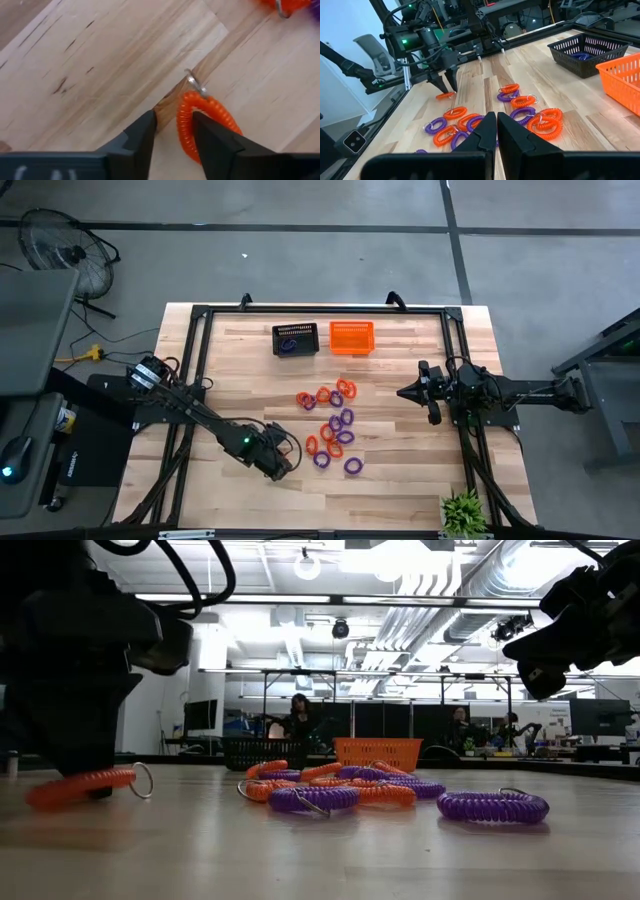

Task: Sort spring keychains
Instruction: Put the orange spring keychain into the orange bin

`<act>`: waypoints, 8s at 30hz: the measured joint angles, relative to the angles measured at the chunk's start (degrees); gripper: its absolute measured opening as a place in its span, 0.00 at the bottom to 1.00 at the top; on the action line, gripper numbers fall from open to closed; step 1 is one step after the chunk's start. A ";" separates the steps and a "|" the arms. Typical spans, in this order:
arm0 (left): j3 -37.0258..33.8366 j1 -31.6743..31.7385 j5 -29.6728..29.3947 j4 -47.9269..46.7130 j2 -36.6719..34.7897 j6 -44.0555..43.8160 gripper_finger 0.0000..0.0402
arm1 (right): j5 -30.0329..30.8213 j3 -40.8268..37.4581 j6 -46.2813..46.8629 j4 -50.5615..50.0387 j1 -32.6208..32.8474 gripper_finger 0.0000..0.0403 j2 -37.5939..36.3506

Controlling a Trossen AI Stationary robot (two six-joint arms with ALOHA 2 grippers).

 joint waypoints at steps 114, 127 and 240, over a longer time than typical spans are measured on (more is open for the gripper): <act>31.16 54.31 2.38 27.25 13.11 25.89 0.25 | 0.02 0.00 0.02 0.00 0.00 0.03 0.00; 31.14 52.41 12.24 24.97 9.83 30.34 0.02 | 0.02 0.00 0.02 0.00 0.00 0.03 -0.01; 6.42 39.29 20.17 8.54 -1.88 30.78 0.33 | 0.00 0.00 0.02 0.02 0.02 0.03 -0.04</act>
